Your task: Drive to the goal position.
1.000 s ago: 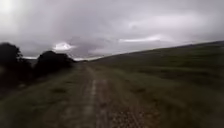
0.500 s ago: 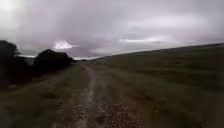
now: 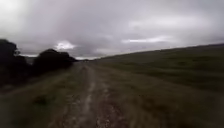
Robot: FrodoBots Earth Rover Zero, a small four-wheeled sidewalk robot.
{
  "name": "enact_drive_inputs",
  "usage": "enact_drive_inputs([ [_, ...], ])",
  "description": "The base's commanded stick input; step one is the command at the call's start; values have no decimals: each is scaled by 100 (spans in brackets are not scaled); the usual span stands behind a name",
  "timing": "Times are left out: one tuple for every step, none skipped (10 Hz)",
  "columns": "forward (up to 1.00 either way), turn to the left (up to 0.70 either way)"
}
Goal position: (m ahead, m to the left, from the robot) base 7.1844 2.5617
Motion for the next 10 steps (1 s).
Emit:
enact_drive_inputs([
  [70, 35],
  [70, 30],
  [70, 14],
  [70, 0],
  [70, 0],
  [70, 0],
  [70, 0],
  [70, 0],
  [70, 0],
  [70, 0],
])
